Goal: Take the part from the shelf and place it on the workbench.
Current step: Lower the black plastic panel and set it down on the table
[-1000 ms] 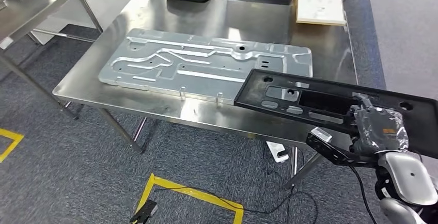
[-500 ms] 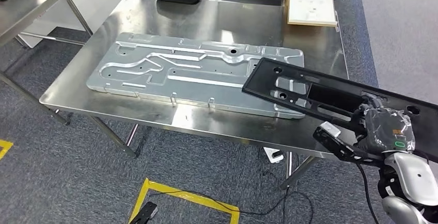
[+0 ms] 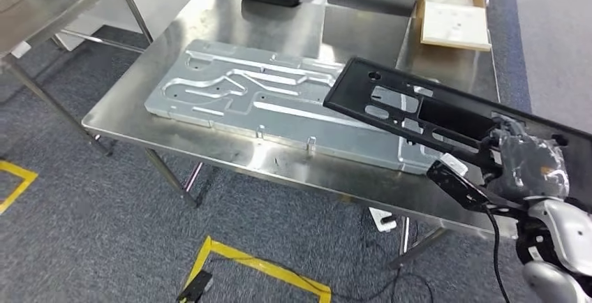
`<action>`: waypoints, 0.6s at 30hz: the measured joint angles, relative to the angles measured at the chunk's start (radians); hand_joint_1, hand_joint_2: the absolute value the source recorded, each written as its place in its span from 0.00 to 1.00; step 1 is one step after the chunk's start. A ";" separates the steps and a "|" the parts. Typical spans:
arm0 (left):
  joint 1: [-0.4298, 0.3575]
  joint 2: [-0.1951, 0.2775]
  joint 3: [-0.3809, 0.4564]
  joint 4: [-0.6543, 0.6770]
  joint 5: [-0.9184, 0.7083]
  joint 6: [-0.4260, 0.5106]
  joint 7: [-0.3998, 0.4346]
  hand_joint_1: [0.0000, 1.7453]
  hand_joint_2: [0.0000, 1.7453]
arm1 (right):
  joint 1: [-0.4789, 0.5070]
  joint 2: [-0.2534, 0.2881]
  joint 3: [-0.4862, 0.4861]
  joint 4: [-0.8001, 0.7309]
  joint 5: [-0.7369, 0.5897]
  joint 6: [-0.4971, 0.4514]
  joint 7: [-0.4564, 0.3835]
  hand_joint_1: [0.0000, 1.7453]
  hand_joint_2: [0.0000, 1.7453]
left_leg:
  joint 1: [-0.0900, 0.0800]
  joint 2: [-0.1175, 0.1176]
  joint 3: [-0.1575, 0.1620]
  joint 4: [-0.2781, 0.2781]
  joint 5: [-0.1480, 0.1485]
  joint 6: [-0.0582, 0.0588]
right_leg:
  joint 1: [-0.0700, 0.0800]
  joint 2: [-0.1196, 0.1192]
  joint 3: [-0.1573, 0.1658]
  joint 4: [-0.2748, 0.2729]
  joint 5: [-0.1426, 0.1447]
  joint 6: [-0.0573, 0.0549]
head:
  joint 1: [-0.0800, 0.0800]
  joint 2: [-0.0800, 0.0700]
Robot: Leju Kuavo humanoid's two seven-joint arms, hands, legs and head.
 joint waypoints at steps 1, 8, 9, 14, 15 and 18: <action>0.000 0.000 -0.001 0.000 -0.001 0.002 0.001 0.00 1.00 | -0.003 0.000 -0.002 -0.001 0.001 0.002 -0.001 1.00 1.00 | 0.001 -0.007 -0.004 -0.002 0.002 -0.004 | -0.002 -0.009 -0.001 -0.001 0.002 -0.007 | 0.000 0.000; -0.005 -0.003 -0.009 0.000 -0.004 0.007 0.001 0.00 1.00 | -0.019 0.003 -0.002 0.002 0.012 0.004 -0.004 1.00 1.00 | 0.020 0.078 -0.129 0.236 -0.098 -0.048 | -0.010 -0.075 0.011 -0.016 0.005 -0.026 | -0.014 0.000; -0.005 -0.004 -0.011 0.000 -0.004 0.008 0.001 0.00 1.00 | -0.019 0.005 -0.002 0.004 0.012 0.004 -0.004 1.00 1.00 | 0.024 0.081 -0.127 0.228 -0.081 -0.051 | -0.011 -0.084 0.013 -0.016 0.003 -0.026 | -0.014 0.000; -0.005 -0.005 -0.015 0.000 -0.003 0.009 0.003 0.00 1.00 | -0.025 0.010 -0.002 0.010 0.015 0.005 -0.004 1.00 1.00 | 0.011 0.138 -0.014 -0.013 0.021 -0.038 | -0.010 -0.130 0.029 -0.024 -0.006 -0.006 | -0.015 0.000; -0.004 -0.005 -0.015 0.000 -0.003 0.008 0.006 0.00 1.00 | -0.025 0.011 -0.002 0.011 0.016 0.005 -0.004 1.00 1.00 | 0.006 0.138 -0.012 -0.018 0.019 -0.031 | -0.007 -0.138 0.033 -0.030 -0.005 0.000 | -0.015 0.000; 0.006 -0.004 -0.015 0.000 -0.002 0.006 0.013 0.00 1.00 | -0.024 0.012 -0.001 0.015 0.020 0.009 -0.004 1.00 1.00 | 0.010 0.112 -0.001 -0.037 0.029 -0.010 | -0.008 -0.132 0.042 -0.032 -0.015 0.016 | -0.014 0.000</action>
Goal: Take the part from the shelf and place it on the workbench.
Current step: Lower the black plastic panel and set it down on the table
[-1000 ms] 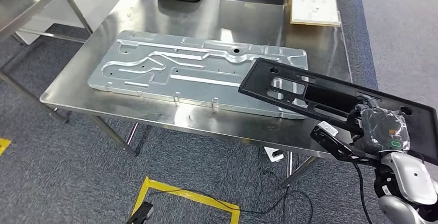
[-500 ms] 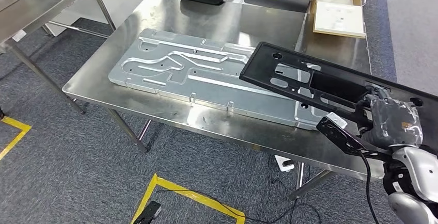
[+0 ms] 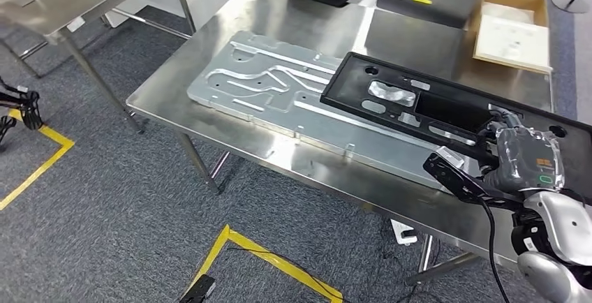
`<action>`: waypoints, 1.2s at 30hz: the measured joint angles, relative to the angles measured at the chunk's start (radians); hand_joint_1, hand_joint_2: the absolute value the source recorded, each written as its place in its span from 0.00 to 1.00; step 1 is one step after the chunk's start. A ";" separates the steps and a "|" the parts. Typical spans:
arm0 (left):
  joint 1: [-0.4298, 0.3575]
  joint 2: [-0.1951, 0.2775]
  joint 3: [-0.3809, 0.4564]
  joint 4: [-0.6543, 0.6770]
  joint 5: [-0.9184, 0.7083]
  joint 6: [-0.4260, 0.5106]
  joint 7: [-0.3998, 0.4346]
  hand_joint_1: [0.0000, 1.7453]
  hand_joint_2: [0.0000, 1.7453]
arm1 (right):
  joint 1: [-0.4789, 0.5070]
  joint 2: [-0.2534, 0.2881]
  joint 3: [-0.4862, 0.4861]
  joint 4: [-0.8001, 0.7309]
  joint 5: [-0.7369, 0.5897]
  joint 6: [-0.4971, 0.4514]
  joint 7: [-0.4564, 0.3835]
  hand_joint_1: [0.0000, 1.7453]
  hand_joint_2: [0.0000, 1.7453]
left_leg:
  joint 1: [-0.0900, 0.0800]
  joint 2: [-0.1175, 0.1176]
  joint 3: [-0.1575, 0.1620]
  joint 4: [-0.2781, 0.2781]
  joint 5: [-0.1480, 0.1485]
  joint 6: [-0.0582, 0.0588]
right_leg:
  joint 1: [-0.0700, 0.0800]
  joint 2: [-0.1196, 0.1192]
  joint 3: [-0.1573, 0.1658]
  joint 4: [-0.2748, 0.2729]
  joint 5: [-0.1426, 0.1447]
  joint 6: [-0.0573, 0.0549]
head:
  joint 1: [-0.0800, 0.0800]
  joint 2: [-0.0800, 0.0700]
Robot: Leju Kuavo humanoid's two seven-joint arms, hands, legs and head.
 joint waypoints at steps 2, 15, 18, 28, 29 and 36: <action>0.002 0.001 0.000 0.000 0.000 -0.004 0.003 0.00 1.00 | 0.002 0.000 0.000 0.004 0.001 0.008 0.001 1.00 1.00 | 0.004 -0.010 0.012 -0.015 0.005 0.016 | -0.001 0.051 -0.032 0.074 -0.044 -0.001 | 0.004 0.000; 0.005 0.006 -0.001 0.000 0.001 -0.022 -0.014 0.00 1.00 | 0.063 -0.001 0.004 0.110 -0.029 0.050 0.007 1.00 1.00 | -0.014 -0.061 -0.002 0.037 -0.033 0.003 | 0.011 0.097 -0.045 0.021 0.028 -0.036 | 0.006 0.000; 0.005 0.007 -0.001 0.000 0.002 -0.025 -0.012 0.00 1.00 | 0.080 -0.011 0.002 0.137 -0.046 0.045 0.008 1.00 1.00 | -0.006 -0.038 -0.059 0.160 -0.097 -0.019 | 0.005 0.093 -0.039 0.018 0.027 -0.044 | -0.003 0.000; 0.004 0.020 -0.001 0.000 0.026 -0.038 -0.010 0.00 1.00 | 0.173 -0.022 -0.048 0.230 -0.107 0.005 0.010 1.00 1.00 | -0.007 -0.027 -0.001 0.020 -0.014 -0.002 | 0.006 0.089 -0.021 0.003 0.021 -0.024 | -0.005 0.000; 0.005 0.022 -0.001 0.000 0.031 -0.045 -0.013 0.00 1.00 | 0.183 -0.025 -0.054 0.235 -0.102 0.003 0.011 1.00 1.00 | -0.006 -0.028 0.003 0.011 -0.012 0.003 | 0.006 0.088 -0.017 -0.003 0.022 -0.018 | -0.005 0.000; 0.006 0.027 -0.001 0.000 0.053 -0.103 -0.028 0.00 1.00 | 0.273 -0.041 -0.132 0.282 -0.117 -0.029 0.011 0.00 0.00 | -0.007 -0.031 0.033 -0.025 -0.002 0.036 | 0.012 0.096 -0.132 0.240 -0.090 -0.010 | 0.000 0.000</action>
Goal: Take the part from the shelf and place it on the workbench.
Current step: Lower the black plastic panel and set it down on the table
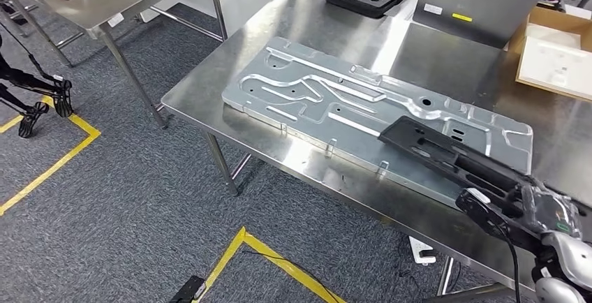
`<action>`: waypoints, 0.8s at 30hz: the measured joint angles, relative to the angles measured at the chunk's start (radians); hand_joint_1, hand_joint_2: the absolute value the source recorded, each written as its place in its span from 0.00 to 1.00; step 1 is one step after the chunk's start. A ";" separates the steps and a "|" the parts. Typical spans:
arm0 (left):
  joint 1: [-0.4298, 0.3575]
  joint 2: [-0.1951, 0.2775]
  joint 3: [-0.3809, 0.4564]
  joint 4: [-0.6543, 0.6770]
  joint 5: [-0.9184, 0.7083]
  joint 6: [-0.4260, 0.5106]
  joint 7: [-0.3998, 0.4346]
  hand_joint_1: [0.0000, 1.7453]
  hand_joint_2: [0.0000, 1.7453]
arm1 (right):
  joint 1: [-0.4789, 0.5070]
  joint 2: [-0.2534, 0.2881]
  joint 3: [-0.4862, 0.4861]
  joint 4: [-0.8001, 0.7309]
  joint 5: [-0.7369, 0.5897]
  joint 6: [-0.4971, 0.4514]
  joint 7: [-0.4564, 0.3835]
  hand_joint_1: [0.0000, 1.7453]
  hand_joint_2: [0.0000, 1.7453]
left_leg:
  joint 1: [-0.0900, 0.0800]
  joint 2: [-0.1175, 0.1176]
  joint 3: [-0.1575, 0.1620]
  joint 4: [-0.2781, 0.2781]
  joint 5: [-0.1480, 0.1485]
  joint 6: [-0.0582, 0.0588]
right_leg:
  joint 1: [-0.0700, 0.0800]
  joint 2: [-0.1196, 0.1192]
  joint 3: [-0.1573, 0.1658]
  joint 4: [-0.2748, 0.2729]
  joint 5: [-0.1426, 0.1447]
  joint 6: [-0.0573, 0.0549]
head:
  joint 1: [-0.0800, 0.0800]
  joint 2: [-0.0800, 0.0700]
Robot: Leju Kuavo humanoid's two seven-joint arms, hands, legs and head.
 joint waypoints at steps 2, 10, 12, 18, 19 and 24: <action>0.002 -0.001 0.000 0.000 0.002 -0.016 -0.002 0.00 1.00 | 0.025 -0.004 -0.018 0.009 -0.005 -0.005 -0.001 0.00 0.00 | 0.000 -0.004 0.000 0.011 -0.007 -0.002 | -0.001 0.000 0.022 -0.054 0.047 0.003 | 0.000 0.000; 0.001 -0.001 0.000 0.000 0.023 -0.034 -0.011 0.00 0.00 | 0.057 -0.011 -0.081 0.015 -0.032 -0.029 -0.005 0.00 0.00 | -0.005 -0.007 -0.016 0.063 -0.044 -0.038 | -0.002 0.003 0.109 -0.231 0.115 -0.025 | -0.003 0.000; 0.000 -0.001 0.001 0.000 0.029 -0.022 -0.012 0.00 0.00 | 0.058 -0.009 -0.096 0.011 -0.043 -0.043 -0.008 0.00 0.00 | -0.001 -0.003 -0.051 0.143 -0.092 -0.052 | -0.006 0.000 0.111 -0.234 0.117 -0.032 | -0.006 0.000; 0.000 -0.002 0.001 0.000 0.039 0.032 -0.007 0.00 0.00 | 0.055 0.016 -0.113 -0.022 -0.074 -0.080 -0.018 0.00 0.00 | 0.009 0.004 -0.082 0.204 -0.079 -0.059 | -0.007 -0.003 0.111 -0.233 0.116 -0.034 | -0.007 0.000; -0.001 -0.002 0.002 0.000 0.039 0.039 -0.006 0.00 0.00 | 0.055 0.019 -0.117 -0.030 -0.075 -0.089 -0.022 0.00 0.00 | 0.008 0.004 -0.049 0.135 -0.054 -0.053 | -0.006 -0.003 0.112 -0.234 0.117 -0.033 | -0.007 0.000; -0.002 -0.001 0.003 0.000 0.052 0.081 0.013 0.00 0.00 | 0.049 0.041 -0.121 -0.101 -0.072 -0.135 -0.043 0.00 0.00 | -0.002 0.005 0.002 0.024 -0.025 -0.028 | -0.006 -0.003 0.113 -0.247 0.123 -0.008 | -0.006 0.000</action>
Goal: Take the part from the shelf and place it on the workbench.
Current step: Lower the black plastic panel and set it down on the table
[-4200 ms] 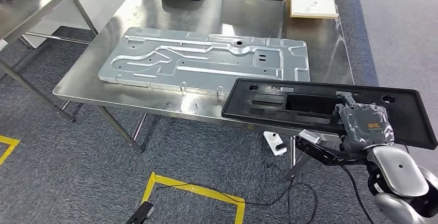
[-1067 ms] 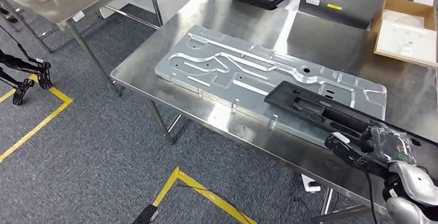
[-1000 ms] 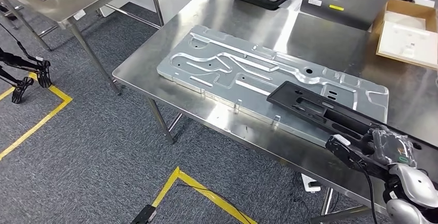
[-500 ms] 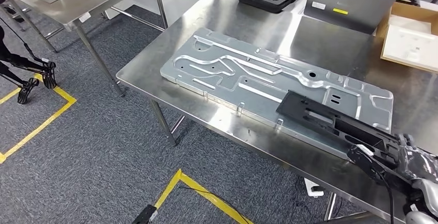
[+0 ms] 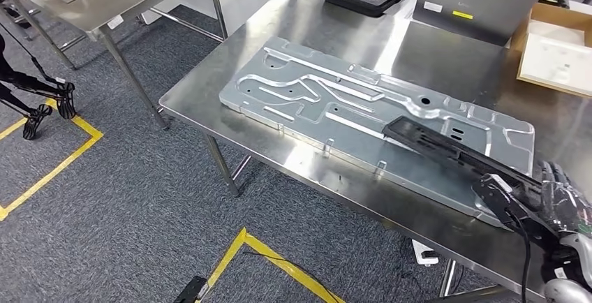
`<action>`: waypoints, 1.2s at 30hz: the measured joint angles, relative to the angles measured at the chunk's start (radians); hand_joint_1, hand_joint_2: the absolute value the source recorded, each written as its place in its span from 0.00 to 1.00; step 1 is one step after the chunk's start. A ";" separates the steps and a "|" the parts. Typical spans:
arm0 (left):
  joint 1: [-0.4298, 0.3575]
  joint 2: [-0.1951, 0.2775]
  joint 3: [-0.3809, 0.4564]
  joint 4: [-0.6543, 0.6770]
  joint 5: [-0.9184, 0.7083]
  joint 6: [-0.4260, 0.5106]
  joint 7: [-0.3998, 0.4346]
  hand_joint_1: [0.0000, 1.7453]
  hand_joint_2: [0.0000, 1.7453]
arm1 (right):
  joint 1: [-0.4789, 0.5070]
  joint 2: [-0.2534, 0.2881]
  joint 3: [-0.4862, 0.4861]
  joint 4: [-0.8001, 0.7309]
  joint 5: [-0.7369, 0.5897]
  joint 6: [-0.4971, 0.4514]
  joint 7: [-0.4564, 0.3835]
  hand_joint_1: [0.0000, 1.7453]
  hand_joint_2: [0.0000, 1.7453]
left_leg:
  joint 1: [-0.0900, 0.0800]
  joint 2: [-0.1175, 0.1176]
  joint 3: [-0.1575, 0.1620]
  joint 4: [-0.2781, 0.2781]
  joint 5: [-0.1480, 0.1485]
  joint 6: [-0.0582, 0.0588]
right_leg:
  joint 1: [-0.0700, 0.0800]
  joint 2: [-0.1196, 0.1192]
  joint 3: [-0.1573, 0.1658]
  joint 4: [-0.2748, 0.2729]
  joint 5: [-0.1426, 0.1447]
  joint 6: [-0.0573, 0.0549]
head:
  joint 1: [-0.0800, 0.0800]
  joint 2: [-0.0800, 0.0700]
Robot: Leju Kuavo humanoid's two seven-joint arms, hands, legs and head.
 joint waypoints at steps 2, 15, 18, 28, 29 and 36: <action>0.000 0.000 0.002 0.000 0.009 0.024 0.008 0.00 0.00 | -0.010 0.011 0.001 -0.041 0.002 -0.012 0.000 0.00 0.00 | 0.004 0.001 0.010 -0.020 0.010 0.013 | 0.001 0.001 -0.013 0.030 -0.023 0.005 | 0.002 0.000; 0.001 0.000 0.019 0.000 0.029 0.065 0.017 0.00 0.00 | -0.060 0.050 0.006 -0.211 -0.002 -0.032 0.004 0.00 0.00 | -0.001 -0.012 -0.003 0.025 -0.016 -0.005 | 0.005 0.006 -0.008 0.025 -0.010 -0.008 | 0.004 0.000; 0.001 0.000 0.023 0.000 0.029 0.065 0.017 0.00 0.00 | -0.065 0.053 0.006 -0.232 -0.002 -0.032 0.004 0.00 0.00 | 0.004 -0.008 -0.034 0.091 -0.058 -0.025 | 0.000 0.004 -0.006 0.019 -0.006 -0.022 | 0.001 0.000; 0.001 0.000 0.029 0.000 0.032 0.078 -0.023 0.00 0.25 | -0.090 0.061 0.009 -0.302 -0.055 -0.040 0.004 0.00 0.00 | 0.008 -0.001 -0.013 0.025 -0.006 -0.021 | 0.002 0.003 -0.004 0.014 -0.005 -0.012 | -0.001 0.000; 0.001 0.000 0.030 0.000 0.032 0.086 -0.020 0.00 0.50 | -0.093 0.061 0.011 -0.313 -0.054 -0.038 0.008 0.00 0.00 | 0.006 -0.002 -0.010 0.020 -0.007 -0.016 | 0.003 0.003 -0.003 0.010 -0.002 -0.006 | -0.001 0.000; 0.002 -0.004 0.032 0.000 0.031 0.195 0.053 0.00 1.00 | -0.095 0.063 0.016 -0.364 -0.087 -0.077 0.024 0.00 0.00 | 0.008 0.001 -0.006 -0.012 0.024 0.021 | 0.008 0.004 -0.089 0.219 -0.129 0.008 | 0.006 0.000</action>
